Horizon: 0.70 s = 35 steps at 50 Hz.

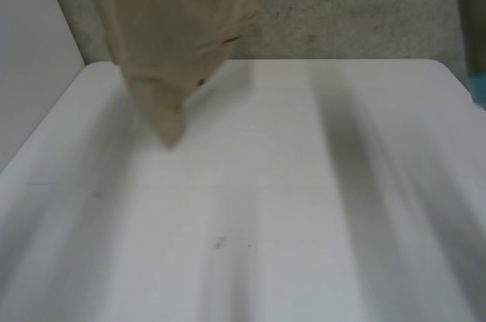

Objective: Fold the shorts.

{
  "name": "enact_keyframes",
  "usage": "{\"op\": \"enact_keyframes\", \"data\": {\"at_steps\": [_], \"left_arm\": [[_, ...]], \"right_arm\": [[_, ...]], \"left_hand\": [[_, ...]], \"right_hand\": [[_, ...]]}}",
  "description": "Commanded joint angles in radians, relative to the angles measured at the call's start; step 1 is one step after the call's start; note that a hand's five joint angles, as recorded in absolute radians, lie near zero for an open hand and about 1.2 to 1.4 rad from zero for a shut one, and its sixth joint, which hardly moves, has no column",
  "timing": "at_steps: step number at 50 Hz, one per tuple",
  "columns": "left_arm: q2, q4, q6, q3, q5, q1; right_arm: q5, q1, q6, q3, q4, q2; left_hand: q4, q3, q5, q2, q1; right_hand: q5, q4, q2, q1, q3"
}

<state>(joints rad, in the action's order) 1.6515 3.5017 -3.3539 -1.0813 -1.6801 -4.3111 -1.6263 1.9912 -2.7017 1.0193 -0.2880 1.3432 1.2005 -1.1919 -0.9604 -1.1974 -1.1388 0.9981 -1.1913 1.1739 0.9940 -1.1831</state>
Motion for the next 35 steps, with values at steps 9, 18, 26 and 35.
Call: {"op": "enact_keyframes", "data": {"at_steps": [9, 18, 26, 35], "left_arm": [[-0.174, -0.047, -0.004, -0.558, 0.039, 0.036], [-0.352, -0.108, -0.048, -0.632, 0.112, 0.057], [-0.406, -0.135, -0.093, -0.634, 0.112, 0.063], [-0.352, -0.133, -0.096, -0.634, 0.112, 0.071]], "right_arm": [[0.128, 0.009, -0.125, 0.305, 0.250, -0.051], [0.390, 0.003, -0.248, 0.283, 0.320, -0.120], [0.447, 0.011, -0.506, 0.323, 0.452, -0.190], [0.430, -0.002, -0.598, 0.481, 0.417, -0.061]], "left_hand": [[0.196, -0.204, -0.261, -0.199, -0.257], [0.196, -0.204, -0.261, -0.199, -0.257], [0.196, -0.204, -0.261, -0.199, -0.257], [0.196, -0.204, -0.261, -0.199, -0.257]], "right_hand": [[-0.864, 0.883, -0.865, -0.685, 0.874], [-0.882, 0.901, -0.883, -0.704, 0.893], [-0.859, 0.877, -0.860, -0.680, 0.869], [-0.862, 0.880, -0.863, -0.683, 0.872]]}}
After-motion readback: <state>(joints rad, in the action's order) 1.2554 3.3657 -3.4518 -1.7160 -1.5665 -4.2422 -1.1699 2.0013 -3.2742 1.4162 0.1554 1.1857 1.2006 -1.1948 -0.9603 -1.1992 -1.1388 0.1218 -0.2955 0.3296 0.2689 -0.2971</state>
